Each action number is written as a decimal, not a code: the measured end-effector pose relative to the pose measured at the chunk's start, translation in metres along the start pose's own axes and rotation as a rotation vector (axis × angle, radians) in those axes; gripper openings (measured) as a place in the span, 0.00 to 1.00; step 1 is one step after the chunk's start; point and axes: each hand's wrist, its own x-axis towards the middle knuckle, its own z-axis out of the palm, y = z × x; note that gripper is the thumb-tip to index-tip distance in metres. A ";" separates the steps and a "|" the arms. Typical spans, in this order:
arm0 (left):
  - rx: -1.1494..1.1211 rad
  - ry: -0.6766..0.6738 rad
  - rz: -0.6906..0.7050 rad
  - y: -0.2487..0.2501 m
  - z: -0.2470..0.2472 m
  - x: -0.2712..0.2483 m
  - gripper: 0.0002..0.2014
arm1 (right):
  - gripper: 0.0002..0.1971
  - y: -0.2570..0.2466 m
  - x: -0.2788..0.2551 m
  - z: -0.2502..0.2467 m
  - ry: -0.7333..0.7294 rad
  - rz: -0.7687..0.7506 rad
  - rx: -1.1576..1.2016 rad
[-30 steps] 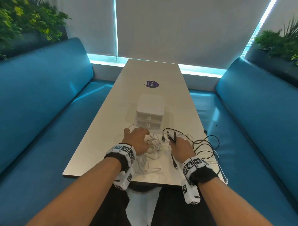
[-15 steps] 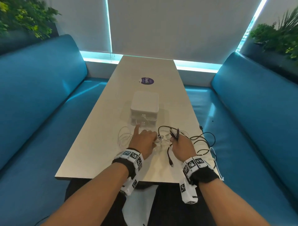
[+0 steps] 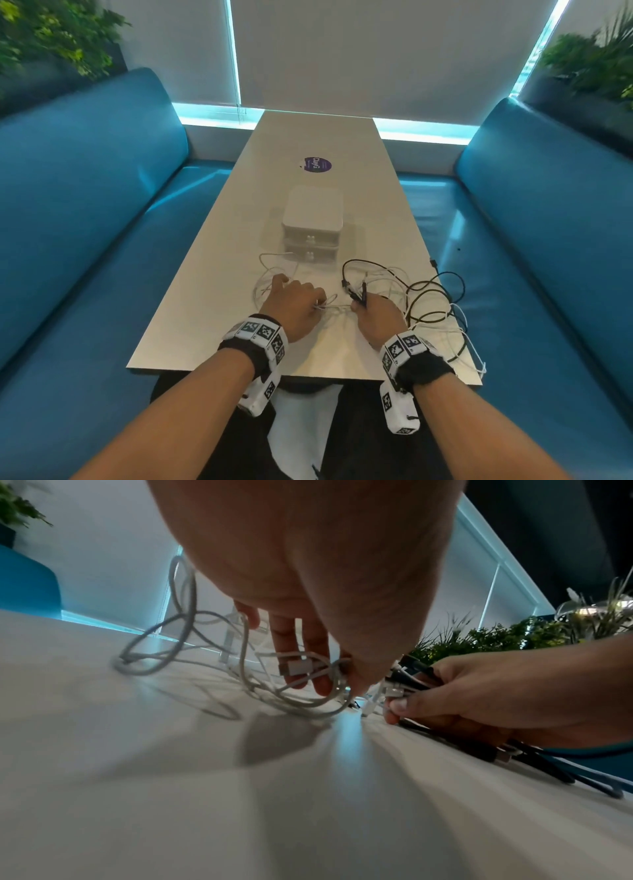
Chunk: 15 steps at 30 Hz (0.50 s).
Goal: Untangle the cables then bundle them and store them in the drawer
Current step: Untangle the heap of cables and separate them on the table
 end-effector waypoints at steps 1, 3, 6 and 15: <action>-0.005 0.007 -0.005 0.001 -0.002 0.000 0.12 | 0.17 0.001 0.000 0.000 -0.007 0.009 0.008; -0.029 0.015 -0.029 -0.001 -0.006 -0.001 0.15 | 0.17 0.000 0.000 0.000 -0.019 0.016 0.022; -0.051 0.034 -0.039 -0.006 -0.010 -0.001 0.14 | 0.17 -0.001 0.000 0.002 -0.032 0.008 0.014; -0.261 -0.057 -0.069 -0.006 -0.010 0.003 0.10 | 0.16 -0.006 -0.003 0.001 -0.033 0.011 0.016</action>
